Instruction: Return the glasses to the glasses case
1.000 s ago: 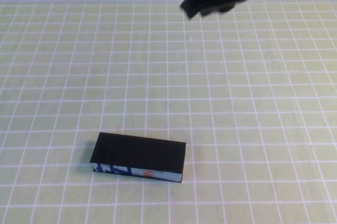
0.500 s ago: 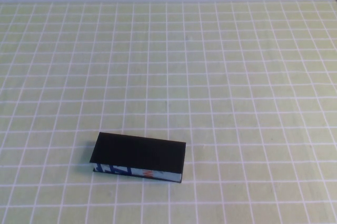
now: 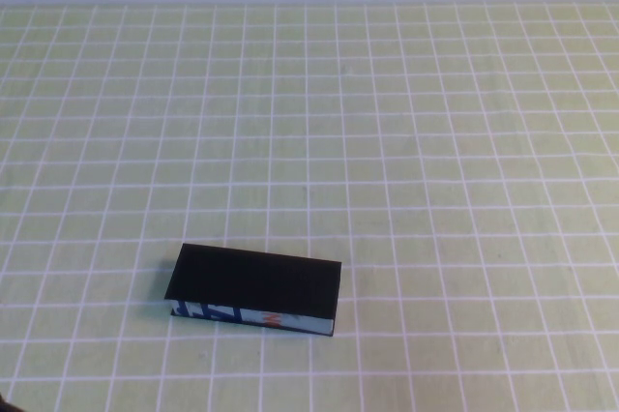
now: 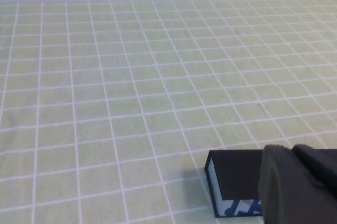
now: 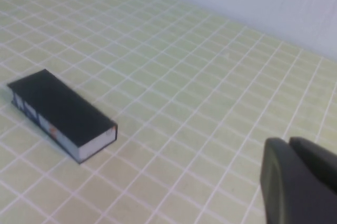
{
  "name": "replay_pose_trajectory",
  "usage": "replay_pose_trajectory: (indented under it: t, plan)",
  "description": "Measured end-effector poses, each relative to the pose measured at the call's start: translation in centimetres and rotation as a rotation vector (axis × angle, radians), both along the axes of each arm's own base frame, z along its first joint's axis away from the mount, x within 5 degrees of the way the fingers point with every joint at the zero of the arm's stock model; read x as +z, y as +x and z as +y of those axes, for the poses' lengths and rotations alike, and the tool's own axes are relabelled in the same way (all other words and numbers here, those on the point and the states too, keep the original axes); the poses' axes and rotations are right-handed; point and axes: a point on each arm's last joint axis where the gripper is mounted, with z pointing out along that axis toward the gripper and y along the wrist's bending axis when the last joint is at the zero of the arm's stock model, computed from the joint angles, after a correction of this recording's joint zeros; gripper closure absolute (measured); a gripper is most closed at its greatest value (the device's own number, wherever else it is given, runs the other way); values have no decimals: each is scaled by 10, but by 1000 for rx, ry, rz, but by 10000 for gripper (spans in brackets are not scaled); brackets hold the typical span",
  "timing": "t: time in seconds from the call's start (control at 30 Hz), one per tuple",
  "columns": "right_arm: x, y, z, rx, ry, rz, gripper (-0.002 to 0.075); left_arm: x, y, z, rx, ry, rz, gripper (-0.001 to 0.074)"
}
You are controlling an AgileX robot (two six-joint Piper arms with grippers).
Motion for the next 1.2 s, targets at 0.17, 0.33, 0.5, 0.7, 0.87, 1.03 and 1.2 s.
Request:
replay_pose_trajectory:
  t: [0.17, 0.33, 0.5, 0.7, 0.87, 1.03, 1.2]
  plan:
    - [-52, -14, -10, -26, 54, 63, 743, -1, 0, -1, -3, -20, 8, 738]
    - [-69, -22, -17, -33, 91, 44, 743, -1, 0, -1, -4, -22, 11, 738]
    - [-71, -24, -18, -34, 100, 38, 743, -2, 0, -1, -5, -21, 16, 738]
    - [-71, -24, -18, -34, 99, 39, 743, -2, 0, -1, -5, -20, 18, 738]
    - [-71, -24, -18, -34, 98, 41, 743, -3, -1, -1, -6, -21, 17, 738]
    - [-71, -24, -18, -33, 100, 42, 743, -13, -9, 4, 11, 40, -52, 738]
    - [-71, -24, -18, -33, 100, 42, 743, -36, -12, 14, 64, 244, -183, 738]
